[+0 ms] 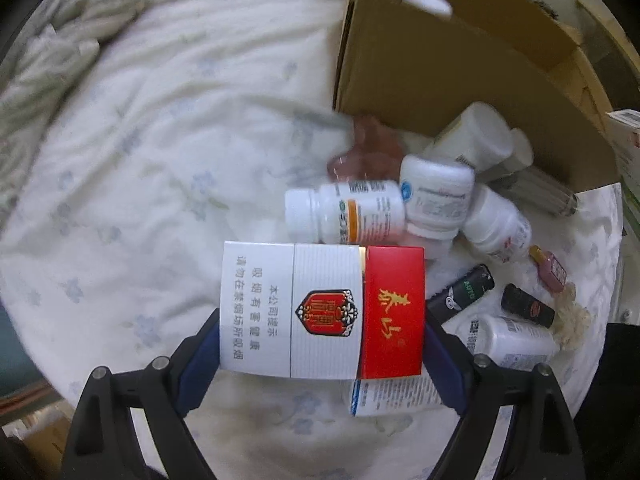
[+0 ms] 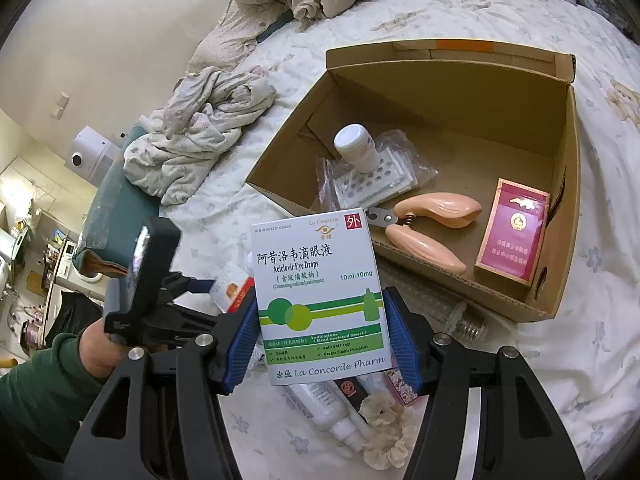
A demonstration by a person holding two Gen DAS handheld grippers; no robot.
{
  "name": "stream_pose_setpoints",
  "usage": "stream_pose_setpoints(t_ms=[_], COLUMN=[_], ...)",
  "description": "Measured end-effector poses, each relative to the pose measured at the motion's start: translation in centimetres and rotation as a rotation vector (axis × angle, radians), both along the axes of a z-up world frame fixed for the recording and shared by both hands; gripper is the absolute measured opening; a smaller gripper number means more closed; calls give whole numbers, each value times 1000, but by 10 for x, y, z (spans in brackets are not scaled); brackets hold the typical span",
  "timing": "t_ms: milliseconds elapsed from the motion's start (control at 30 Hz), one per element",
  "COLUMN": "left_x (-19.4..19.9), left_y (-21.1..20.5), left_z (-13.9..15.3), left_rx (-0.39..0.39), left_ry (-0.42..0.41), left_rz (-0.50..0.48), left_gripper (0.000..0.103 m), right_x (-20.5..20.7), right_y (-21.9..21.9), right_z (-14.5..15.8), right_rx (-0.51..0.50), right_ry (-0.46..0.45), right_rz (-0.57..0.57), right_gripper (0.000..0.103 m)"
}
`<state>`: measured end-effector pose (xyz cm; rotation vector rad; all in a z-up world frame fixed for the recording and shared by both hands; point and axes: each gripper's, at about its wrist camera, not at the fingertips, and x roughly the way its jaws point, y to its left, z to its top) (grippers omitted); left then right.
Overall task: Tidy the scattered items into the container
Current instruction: 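Lower the cigarette pack and eye-drops box into the cardboard box and open both grippers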
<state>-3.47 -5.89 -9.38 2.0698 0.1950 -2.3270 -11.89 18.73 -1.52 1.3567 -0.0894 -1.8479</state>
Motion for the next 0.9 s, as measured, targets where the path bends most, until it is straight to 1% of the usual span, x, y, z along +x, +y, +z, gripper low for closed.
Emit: stream_pose_setpoints(t_ms=[133, 233, 267, 333, 400, 467, 567, 633, 700, 900], left_x=[1, 0, -6, -39, -63, -85, -112, -134, -148, -186], left_y=[0, 0, 3, 18, 28, 38, 54, 61, 77, 97], left_z=[32, 58, 69, 97, 116, 121, 120, 113, 102, 70], left_rx=[-8, -12, -5, 2, 9, 13, 34, 42, 20, 17], left_ry=[94, 171, 206, 249, 289, 305, 319, 323, 313, 258], left_rz=[-10, -16, -14, -14, -31, -50, -75, -101, -142, -171], left_gripper=[89, 89, 89, 89, 89, 89, 89, 90, 90, 90], right_x=[-4, -18, -23, -35, -49, -62, -79, -86, -89, -93], right_y=[4, 14, 19, 27, 31, 31, 27, 21, 16, 11], right_z=[7, 18, 22, 29, 33, 33, 27, 21, 14, 3], right_rx=[-18, -31, -28, -24, 11, 42, 78, 105, 147, 247], right_ry=[13, 43, 60, 90, 123, 146, 156, 150, 151, 175], right_rz=[-19, -70, -93, -136, -169, -184, -185, -173, -161, -142], right_gripper=[63, 63, 63, 63, 64, 63, 63, 63, 64, 64])
